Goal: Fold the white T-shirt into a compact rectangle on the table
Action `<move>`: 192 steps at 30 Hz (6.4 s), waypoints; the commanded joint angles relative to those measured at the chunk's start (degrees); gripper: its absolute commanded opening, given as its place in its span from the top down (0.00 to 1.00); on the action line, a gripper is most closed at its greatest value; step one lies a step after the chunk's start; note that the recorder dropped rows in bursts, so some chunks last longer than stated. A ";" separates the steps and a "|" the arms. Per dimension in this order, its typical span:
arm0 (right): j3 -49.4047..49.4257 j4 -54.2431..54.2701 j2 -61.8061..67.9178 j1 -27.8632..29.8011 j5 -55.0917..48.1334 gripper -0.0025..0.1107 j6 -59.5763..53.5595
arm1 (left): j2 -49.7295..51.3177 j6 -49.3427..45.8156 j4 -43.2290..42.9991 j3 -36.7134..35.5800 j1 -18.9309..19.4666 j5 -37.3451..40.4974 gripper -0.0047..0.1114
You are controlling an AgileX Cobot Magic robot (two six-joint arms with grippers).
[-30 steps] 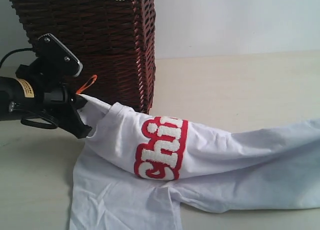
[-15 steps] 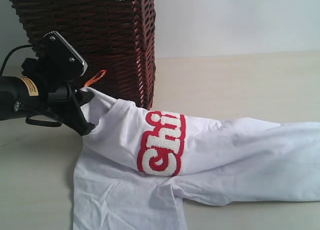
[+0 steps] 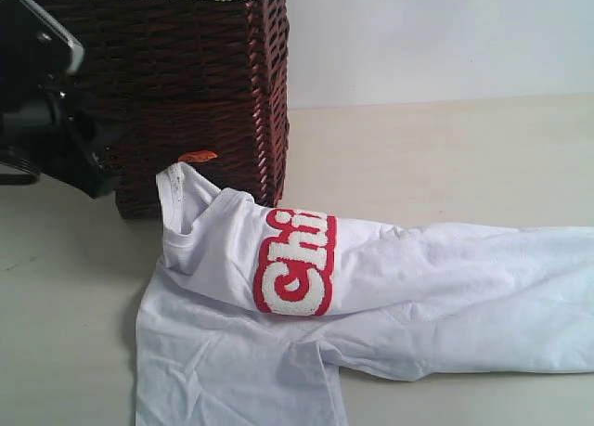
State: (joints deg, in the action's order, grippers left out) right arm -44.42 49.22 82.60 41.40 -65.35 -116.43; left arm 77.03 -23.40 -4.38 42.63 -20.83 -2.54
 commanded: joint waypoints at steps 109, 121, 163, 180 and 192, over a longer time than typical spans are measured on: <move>-8.68 11.92 31.51 -4.44 30.91 0.98 18.97 | -66.58 14.69 8.11 -29.11 21.49 21.63 0.96; -8.68 32.60 25.07 -4.44 23.07 0.98 8.15 | -66.58 14.69 8.11 -29.11 21.49 21.63 0.96; -8.68 14.90 34.28 -0.32 32.13 0.47 2.30 | -66.58 14.69 8.11 -29.11 21.49 21.63 0.96; -8.68 -1.76 20.59 -0.43 4.41 0.98 22.86 | -66.58 14.59 8.11 -29.11 21.49 21.62 0.96; -8.68 15.88 20.30 -0.43 -0.20 0.98 26.81 | -66.58 14.59 8.11 -29.11 21.49 21.62 0.96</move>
State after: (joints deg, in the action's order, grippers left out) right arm -53.34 58.56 103.40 41.01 -65.87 -90.15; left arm 10.69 -8.93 3.74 13.83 0.44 19.43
